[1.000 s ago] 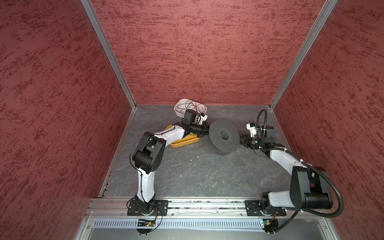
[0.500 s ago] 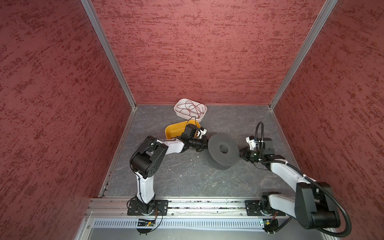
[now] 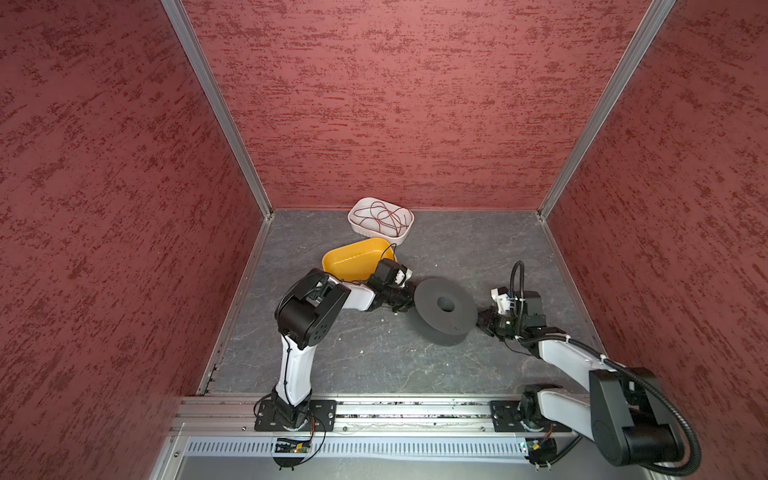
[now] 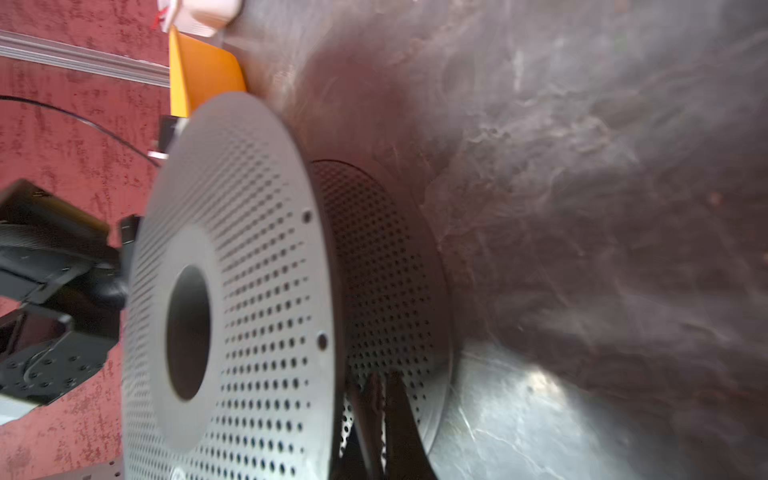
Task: Wrap the cables
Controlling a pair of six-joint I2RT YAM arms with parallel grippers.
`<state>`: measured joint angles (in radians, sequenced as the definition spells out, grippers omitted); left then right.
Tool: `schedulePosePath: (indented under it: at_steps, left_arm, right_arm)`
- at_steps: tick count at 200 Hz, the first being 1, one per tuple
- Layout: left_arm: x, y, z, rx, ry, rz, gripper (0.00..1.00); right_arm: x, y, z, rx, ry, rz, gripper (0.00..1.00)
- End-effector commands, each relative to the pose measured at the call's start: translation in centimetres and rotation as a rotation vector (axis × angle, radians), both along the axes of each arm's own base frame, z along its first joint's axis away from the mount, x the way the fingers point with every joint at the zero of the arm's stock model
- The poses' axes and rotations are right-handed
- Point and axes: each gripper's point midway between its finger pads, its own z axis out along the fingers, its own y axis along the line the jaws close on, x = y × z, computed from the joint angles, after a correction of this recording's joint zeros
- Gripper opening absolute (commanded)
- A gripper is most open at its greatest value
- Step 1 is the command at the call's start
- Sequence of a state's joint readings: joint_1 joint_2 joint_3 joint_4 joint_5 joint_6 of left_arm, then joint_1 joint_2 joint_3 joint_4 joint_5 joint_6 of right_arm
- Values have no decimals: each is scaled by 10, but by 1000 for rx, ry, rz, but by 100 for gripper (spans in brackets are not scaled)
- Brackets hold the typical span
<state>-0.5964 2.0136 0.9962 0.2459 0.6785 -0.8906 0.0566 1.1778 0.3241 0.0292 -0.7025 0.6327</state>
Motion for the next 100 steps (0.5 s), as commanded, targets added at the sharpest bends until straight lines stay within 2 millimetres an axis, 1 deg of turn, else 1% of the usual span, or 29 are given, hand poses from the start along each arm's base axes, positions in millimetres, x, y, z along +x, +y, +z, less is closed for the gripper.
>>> schedulePosePath:
  at_steps: [1, 8, 26, 45, 52, 62, 76, 100]
  left_arm:
    - [4, 20, -26, 125, 32, 48, 42]
    - [3, 22, -26, 145, 33, 42, 44]
    - [2, 29, -25, 190, 34, 33, 46]
    - [0, 39, -28, 244, 55, 22, 49]
    - [2, 42, -30, 262, 60, 24, 50]
    - [11, 41, -30, 257, 61, 37, 50]
    - [28, 30, -22, 223, 49, 31, 50]
    - [53, 13, -15, 226, 29, 21, 50]
  right_arm:
    - [15, 5, 21, 34, -113, 8, 0]
    - [15, 5, 21, 41, -111, 2, 0]
    - [17, 5, 20, 72, -118, -27, 0]
    - [19, 5, 19, 89, -116, -43, 0]
    - [21, 5, 20, 90, -121, -47, 0]
    - [23, 3, 19, 87, -126, -62, 0]
    - [28, 0, 19, 77, -139, -87, 0]
    - [36, -2, 18, 83, -148, -111, 0]
